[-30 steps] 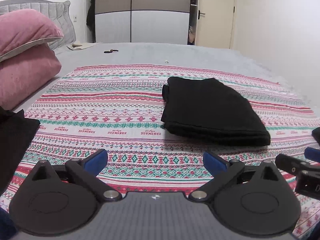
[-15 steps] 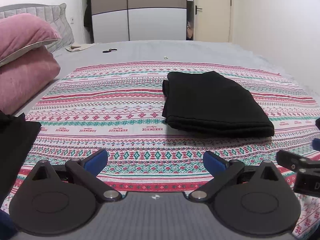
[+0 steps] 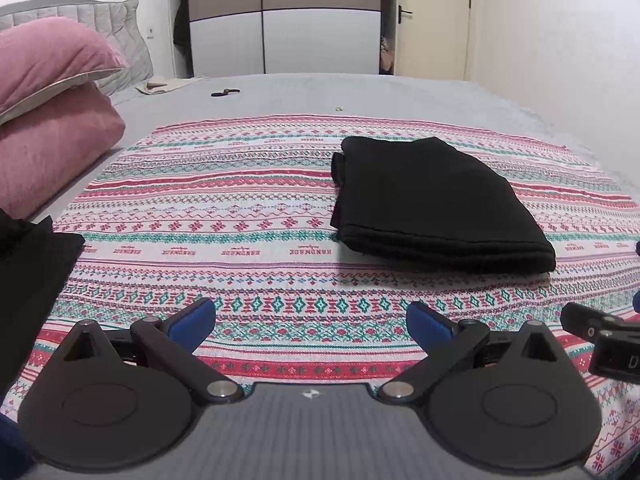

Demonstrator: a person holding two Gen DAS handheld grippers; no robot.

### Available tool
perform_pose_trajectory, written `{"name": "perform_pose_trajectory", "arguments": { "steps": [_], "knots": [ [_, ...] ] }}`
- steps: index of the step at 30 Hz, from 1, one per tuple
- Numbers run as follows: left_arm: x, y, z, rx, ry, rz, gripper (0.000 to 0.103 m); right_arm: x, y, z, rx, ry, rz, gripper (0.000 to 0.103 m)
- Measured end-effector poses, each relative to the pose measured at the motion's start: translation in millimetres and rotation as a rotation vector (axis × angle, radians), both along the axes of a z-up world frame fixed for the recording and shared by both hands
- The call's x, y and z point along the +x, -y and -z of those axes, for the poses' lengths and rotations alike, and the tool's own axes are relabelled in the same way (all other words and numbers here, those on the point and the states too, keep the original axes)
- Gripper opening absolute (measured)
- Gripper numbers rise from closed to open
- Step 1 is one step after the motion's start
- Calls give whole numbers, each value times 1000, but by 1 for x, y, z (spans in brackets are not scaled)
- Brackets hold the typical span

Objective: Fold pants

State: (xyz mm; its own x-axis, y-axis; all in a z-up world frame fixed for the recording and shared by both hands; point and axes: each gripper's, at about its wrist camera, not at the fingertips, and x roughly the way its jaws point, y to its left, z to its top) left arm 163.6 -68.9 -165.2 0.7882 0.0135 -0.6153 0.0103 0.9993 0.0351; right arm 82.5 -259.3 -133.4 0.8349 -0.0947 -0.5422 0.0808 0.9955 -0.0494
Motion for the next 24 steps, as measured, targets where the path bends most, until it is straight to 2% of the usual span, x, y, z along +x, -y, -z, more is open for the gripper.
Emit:
{"name": "perform_pose_trajectory", "arguments": {
  "steps": [18, 21, 24],
  "knots": [
    [5, 2, 7, -9, -28, 7, 103, 2, 4, 3, 15, -27, 8, 103],
    [6, 2, 8, -30, -44, 13, 103, 2, 3, 4, 14, -30, 8, 103],
    [9, -2, 11, -89, -82, 23, 103, 2, 3, 4, 11, -31, 6, 103]
  ]
}}
